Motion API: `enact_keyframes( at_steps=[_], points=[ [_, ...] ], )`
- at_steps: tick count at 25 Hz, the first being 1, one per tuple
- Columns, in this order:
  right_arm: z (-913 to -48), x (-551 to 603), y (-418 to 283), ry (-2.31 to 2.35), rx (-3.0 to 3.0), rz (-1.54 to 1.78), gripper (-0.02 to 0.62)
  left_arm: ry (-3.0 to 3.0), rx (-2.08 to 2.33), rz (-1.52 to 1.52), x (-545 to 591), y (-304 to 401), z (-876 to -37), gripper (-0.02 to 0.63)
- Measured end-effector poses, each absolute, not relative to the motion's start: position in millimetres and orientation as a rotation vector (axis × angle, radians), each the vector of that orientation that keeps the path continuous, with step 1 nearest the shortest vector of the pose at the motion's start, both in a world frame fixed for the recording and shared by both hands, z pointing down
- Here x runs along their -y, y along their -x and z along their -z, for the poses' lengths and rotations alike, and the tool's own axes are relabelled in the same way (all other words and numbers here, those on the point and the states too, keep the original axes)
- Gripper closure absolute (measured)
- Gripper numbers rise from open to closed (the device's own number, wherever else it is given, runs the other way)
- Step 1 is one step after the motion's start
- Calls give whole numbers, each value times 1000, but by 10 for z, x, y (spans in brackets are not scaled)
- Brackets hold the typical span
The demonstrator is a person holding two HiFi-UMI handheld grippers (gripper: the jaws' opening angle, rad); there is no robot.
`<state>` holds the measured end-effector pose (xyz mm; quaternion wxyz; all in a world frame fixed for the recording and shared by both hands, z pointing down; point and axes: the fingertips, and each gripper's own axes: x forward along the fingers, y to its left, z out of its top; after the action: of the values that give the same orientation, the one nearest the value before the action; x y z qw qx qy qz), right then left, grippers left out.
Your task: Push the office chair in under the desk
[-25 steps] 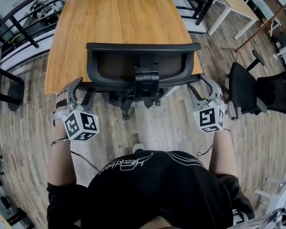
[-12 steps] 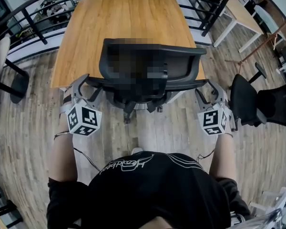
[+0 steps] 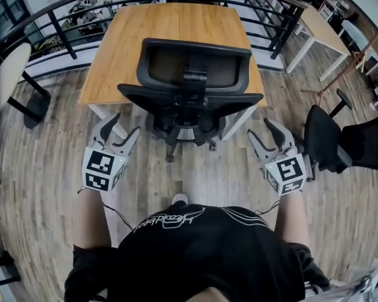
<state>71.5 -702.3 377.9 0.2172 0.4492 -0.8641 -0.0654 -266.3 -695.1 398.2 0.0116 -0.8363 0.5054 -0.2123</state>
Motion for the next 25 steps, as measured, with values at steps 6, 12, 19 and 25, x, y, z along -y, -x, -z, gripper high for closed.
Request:
enact_keyframes(
  at_steps=[6, 12, 19, 25],
  points=[
    [-3649, 6152, -571, -1123, 2637, -15, 361, 2844, -1496, 420, 6023, 1841, -3858, 443],
    [-3605, 5284, -648, -1057, 2775, -178, 443, 3089, -1334, 78, 5045, 1070, -3587, 542],
    [-3372, 4318, -812, -982, 2909, -248, 526, 3189, -1147, -99, 4166, 398, -3283, 592],
    [-3299, 3723, -927, -855, 3007, -352, 545, 3230, -1010, -145, 3588, -89, -3197, 598]
  ],
)
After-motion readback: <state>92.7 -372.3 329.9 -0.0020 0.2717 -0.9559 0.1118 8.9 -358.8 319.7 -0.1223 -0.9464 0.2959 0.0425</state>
